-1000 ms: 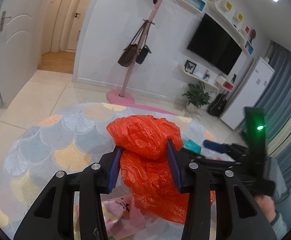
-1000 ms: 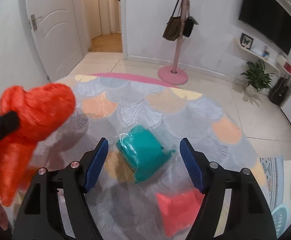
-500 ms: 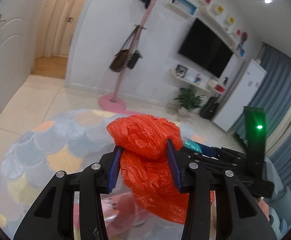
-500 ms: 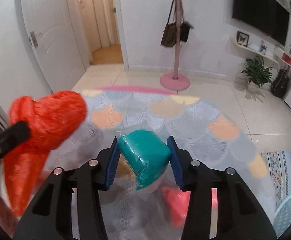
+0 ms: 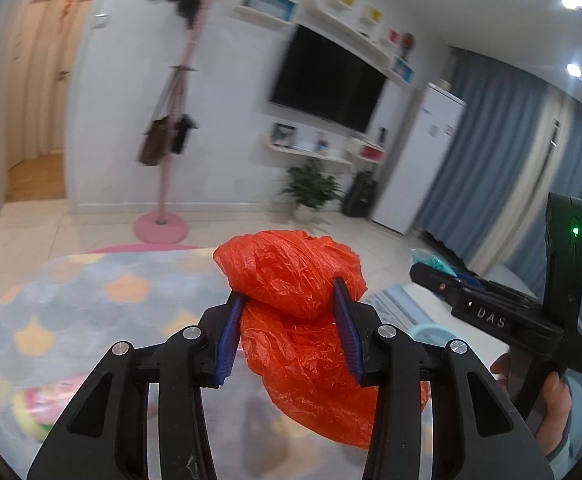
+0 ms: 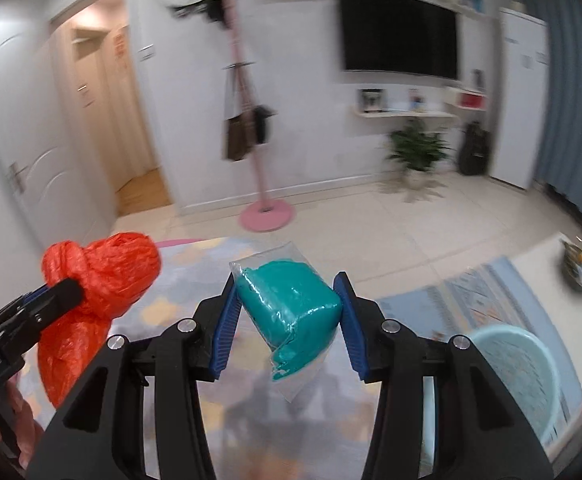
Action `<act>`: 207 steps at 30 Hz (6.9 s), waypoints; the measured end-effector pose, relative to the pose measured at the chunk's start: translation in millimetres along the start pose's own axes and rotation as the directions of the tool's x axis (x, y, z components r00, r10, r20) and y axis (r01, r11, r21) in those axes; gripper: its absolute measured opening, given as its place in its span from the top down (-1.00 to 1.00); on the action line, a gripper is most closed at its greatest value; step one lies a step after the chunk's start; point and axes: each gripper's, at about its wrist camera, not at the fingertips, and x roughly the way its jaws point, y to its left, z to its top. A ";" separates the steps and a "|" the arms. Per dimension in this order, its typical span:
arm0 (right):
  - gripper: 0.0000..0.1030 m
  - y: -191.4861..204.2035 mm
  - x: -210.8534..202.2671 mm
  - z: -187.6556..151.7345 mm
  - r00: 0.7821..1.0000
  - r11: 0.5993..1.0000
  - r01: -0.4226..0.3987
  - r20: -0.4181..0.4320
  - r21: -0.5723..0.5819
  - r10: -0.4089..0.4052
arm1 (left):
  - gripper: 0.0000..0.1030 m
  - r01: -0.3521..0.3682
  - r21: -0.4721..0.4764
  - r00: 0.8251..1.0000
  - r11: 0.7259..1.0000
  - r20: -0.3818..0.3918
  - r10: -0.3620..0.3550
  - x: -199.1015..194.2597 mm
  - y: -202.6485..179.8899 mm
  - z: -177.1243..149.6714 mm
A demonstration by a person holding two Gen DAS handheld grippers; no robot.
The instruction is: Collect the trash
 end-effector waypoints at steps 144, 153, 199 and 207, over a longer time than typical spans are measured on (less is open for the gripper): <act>0.29 28.7 30.4 -17.2 0.999 0.976 0.013 -0.054 0.218 -0.001 | 0.11 0.058 0.123 0.979 0.991 -0.200 -0.032 -28.5 -29.0 -45.5; 0.29 -88.4 -40.8 -20.7 0.977 0.927 0.194 0.024 0.321 -0.212 | 0.11 0.196 0.244 0.967 0.950 -0.210 -0.146 18.0 -128.7 -34.3; -0.25 -210.9 -51.5 -131.2 0.943 0.791 0.332 -0.190 0.514 -0.272 | -0.60 0.215 0.191 0.951 0.958 -0.265 -0.160 110.1 -195.0 -71.9; -0.41 -148.4 -77.2 -118.3 0.932 0.848 0.359 -0.105 0.391 -0.346 | -0.76 0.050 0.216 0.993 0.975 -0.114 -0.026 53.0 -156.3 -83.0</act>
